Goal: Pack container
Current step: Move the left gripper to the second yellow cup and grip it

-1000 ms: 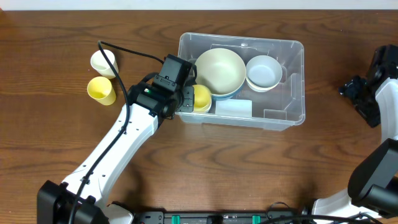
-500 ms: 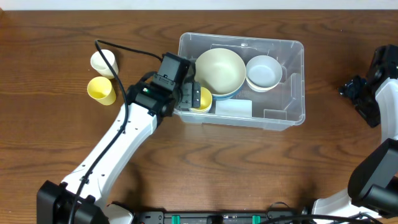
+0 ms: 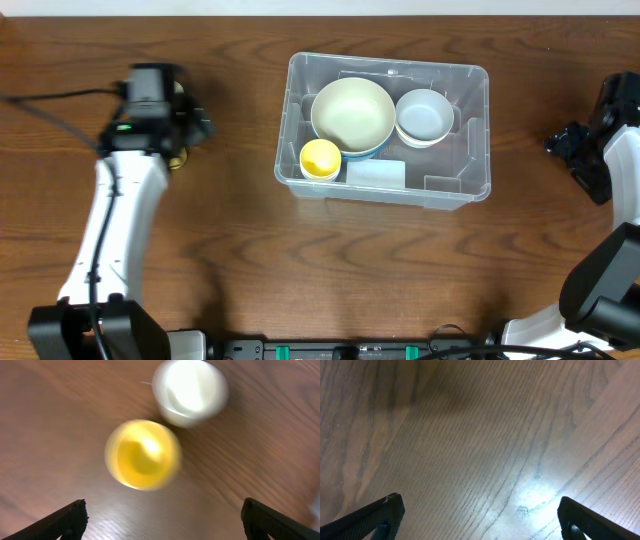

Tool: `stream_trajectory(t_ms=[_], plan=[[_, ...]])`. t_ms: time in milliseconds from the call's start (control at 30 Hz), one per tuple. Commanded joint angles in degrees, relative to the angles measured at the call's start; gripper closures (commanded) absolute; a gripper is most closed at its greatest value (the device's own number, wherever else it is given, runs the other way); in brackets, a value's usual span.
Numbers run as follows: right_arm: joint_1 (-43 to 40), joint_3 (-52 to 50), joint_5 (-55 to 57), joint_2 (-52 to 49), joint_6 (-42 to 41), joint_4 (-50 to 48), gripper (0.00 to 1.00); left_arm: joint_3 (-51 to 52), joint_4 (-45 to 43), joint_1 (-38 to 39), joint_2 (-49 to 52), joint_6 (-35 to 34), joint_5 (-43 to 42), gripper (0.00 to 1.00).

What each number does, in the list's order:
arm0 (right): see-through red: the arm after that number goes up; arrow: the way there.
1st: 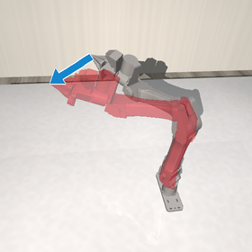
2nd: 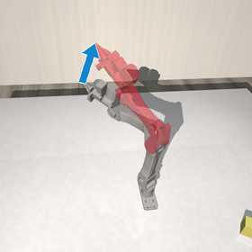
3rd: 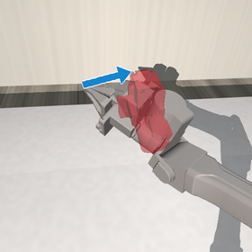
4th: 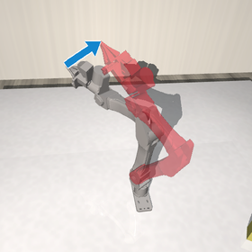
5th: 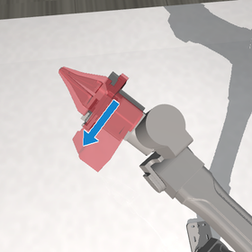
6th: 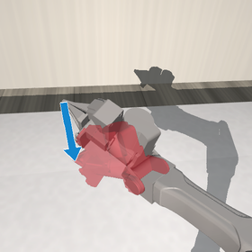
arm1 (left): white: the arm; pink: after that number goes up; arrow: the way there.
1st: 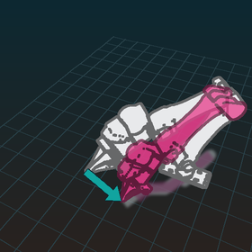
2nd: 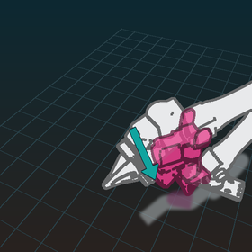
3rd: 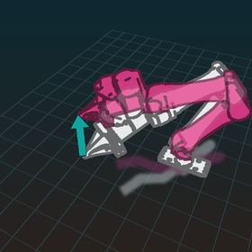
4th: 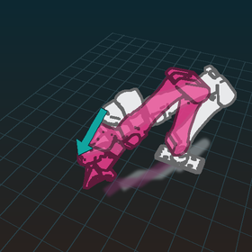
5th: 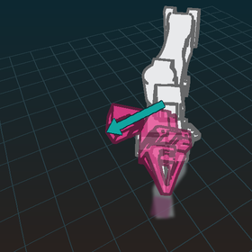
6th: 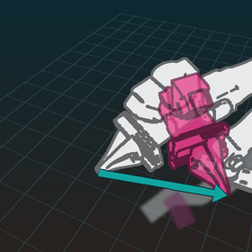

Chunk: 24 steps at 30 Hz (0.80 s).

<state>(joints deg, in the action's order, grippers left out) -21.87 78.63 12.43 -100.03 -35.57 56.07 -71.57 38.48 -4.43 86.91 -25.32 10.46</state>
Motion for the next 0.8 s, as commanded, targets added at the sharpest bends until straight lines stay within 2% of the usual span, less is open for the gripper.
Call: stream_trajectory(t_ms=[0, 433, 700, 733, 767], plan=[[-0.3, -0.1, 0.5, -0.2, -0.8, 0.0, 0.01, -1.6, 0.0, -4.2, 1.1, -2.9, -2.2, 0.02], [-0.3, -0.1, 0.5, -0.2, -0.8, 0.0, 0.01, -1.6, 1.3, -6.8, 15.1, -7.9, -4.3, 0.02], [-0.3, -0.1, 0.5, -0.2, -0.8, 0.0, 0.01, -1.6, 1.3, -6.8, 17.2, -8.1, -4.5, 0.01], [-0.3, -0.1, 0.5, -0.2, -0.8, 0.0, 0.01, -1.6, 1.3, -6.8, 17.2, -8.0, -4.5, 0.05], [-0.3, -0.1, 0.5, -0.2, -0.8, 0.0, 0.01, -1.6, 1.3, -6.8, 17.2, -8.0, -4.5, 0.13]])
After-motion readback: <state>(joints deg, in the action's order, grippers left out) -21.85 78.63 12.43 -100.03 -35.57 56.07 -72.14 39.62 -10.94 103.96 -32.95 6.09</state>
